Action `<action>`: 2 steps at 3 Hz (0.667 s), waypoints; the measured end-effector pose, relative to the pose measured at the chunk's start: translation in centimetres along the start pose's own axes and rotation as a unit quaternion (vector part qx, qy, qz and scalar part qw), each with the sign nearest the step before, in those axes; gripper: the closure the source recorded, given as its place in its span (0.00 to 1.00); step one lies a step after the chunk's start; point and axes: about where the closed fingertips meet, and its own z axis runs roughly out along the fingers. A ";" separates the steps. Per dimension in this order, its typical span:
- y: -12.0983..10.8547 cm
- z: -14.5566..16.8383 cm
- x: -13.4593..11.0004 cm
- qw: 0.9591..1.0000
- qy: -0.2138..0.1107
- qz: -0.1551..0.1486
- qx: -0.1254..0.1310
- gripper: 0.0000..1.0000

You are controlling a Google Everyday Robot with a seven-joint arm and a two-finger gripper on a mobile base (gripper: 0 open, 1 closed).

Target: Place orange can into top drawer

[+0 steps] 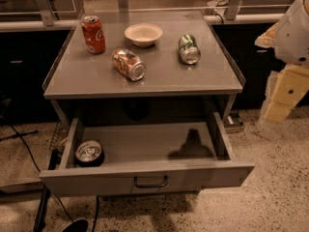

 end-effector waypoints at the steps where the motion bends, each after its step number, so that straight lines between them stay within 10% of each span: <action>1: 0.0 0.0 0.0 1.000 0.000 0.000 0.000 0.00; 2: -0.9 0.3 -1.4 1.000 -0.013 0.010 0.012 0.00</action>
Offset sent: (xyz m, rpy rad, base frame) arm 0.0307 0.0260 0.0005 0.0649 -0.0512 -0.0428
